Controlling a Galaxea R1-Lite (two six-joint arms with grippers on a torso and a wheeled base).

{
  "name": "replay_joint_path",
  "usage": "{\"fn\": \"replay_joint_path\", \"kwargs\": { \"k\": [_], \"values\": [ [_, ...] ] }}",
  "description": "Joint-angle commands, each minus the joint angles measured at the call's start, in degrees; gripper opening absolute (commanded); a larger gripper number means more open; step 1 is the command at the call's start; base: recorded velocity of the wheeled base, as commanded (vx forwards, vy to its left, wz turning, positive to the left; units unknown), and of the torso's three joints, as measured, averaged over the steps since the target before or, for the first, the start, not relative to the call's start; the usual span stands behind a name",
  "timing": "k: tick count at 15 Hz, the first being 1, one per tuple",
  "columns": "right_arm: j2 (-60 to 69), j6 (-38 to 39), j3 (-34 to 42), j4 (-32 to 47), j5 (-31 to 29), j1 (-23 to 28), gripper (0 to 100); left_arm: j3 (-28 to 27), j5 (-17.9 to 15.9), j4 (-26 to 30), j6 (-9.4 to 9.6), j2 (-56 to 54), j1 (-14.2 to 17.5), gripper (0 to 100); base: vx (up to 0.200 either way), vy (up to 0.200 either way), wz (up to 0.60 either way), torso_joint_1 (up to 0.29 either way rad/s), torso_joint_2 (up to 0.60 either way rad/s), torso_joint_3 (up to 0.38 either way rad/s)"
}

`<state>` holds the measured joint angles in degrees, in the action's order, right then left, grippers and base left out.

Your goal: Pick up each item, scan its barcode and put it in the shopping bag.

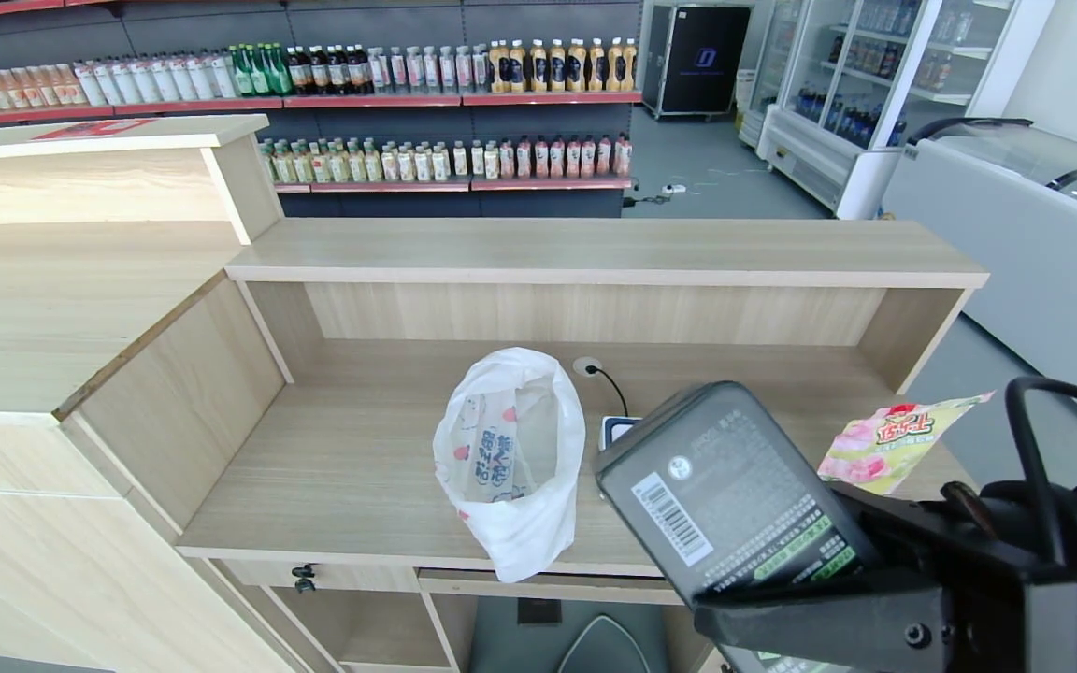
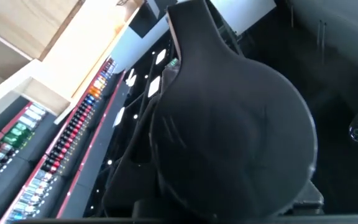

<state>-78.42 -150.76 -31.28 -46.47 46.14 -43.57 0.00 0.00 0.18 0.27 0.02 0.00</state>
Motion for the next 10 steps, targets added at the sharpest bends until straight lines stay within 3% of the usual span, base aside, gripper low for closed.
{"fn": "replay_joint_path", "kwargs": {
  "k": [1, 10],
  "values": [
    [0.4, -0.9, 0.3, 0.0, 0.0, -1.2, 0, 0.0, 0.0, 0.0, 0.0, 0.0, 0.0, 100, 0.0, 0.0, 0.0, 0.0, 0.0, 0.0],
    [0.1, -2.3, -0.4, -0.1, 0.0, -4.0, 0, 0.0, 0.0, 0.0, 0.0, 0.0, 0.0, 100, 0.0, 0.0, 0.0, 0.0, 0.0, 0.0]
  ]
}}
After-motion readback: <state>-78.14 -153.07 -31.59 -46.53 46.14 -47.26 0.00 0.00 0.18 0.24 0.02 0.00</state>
